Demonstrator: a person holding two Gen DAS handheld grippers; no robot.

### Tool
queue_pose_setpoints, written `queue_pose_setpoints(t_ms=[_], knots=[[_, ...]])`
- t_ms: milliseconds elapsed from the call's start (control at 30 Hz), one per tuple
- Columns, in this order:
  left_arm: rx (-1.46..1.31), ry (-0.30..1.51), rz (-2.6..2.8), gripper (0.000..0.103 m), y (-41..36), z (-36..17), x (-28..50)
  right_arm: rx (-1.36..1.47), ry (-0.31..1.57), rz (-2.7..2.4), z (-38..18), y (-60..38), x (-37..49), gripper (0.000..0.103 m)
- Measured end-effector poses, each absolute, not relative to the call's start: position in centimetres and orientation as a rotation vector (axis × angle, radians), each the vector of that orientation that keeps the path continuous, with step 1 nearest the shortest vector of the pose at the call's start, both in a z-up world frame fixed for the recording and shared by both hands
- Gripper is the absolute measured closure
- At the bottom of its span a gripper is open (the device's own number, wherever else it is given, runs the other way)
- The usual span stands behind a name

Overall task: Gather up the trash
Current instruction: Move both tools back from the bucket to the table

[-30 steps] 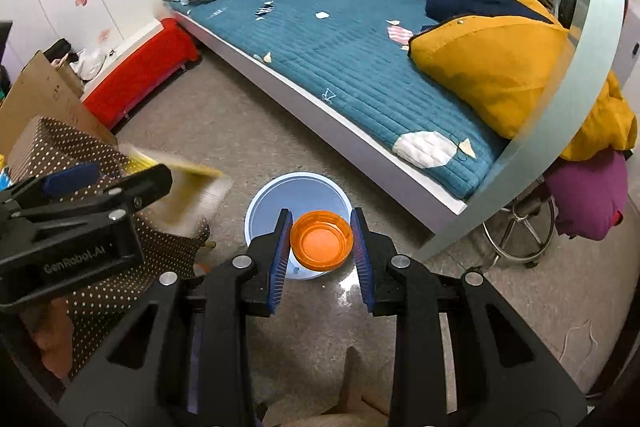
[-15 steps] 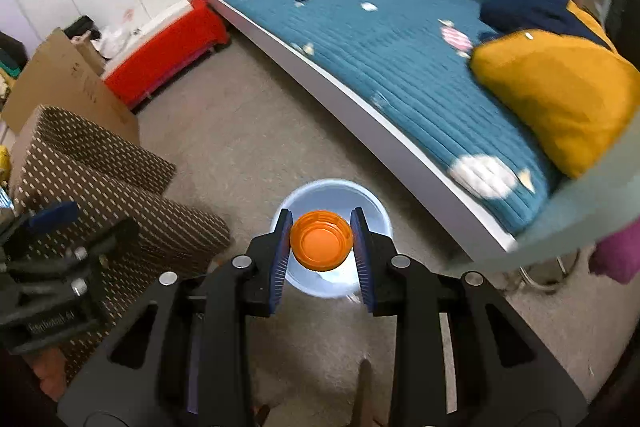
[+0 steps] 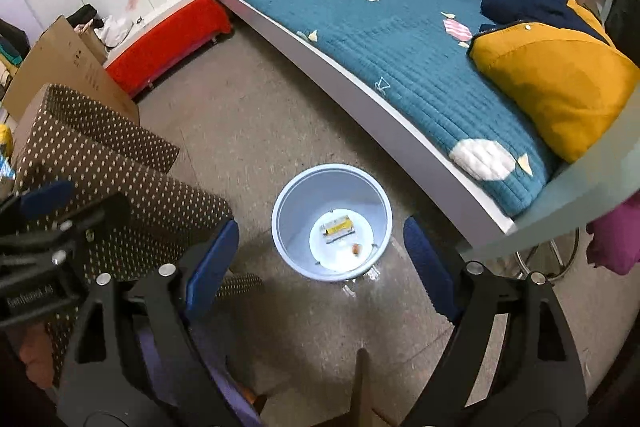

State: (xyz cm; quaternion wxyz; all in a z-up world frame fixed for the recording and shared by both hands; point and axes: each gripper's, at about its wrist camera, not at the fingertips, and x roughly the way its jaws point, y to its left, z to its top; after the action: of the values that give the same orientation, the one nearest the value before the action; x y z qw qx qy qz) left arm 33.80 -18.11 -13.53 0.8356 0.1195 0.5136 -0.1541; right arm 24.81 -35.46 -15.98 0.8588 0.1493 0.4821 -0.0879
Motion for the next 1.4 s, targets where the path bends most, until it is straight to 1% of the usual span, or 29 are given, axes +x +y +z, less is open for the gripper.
queue_pose_setpoints(t_ms=[233, 767, 1167, 1400], knots=[[0.249, 1.053, -0.343, 0.012, -17.8, -12.1, 31.9, 0.309, 0.973, -0.209, -14.3, -35.2, 22.2, 0.02], [0.229, 0.915, -0.37, 0.012, -15.7, -7.0, 25.9, 0.268, 0.843, -0.223, -9.7, -32.3, 16.7, 0.02], [0.185, 0.81, -0.34, 0.012, -11.4, -3.3, 22.5, 0.225, 0.751, -0.17, -6.4, -29.3, 14.6, 0.02], [0.133, 0.782, -0.282, 0.012, -7.0, -2.1, 21.2, 0.19, 0.721, -0.112, -5.1, -26.7, 14.5, 0.02]])
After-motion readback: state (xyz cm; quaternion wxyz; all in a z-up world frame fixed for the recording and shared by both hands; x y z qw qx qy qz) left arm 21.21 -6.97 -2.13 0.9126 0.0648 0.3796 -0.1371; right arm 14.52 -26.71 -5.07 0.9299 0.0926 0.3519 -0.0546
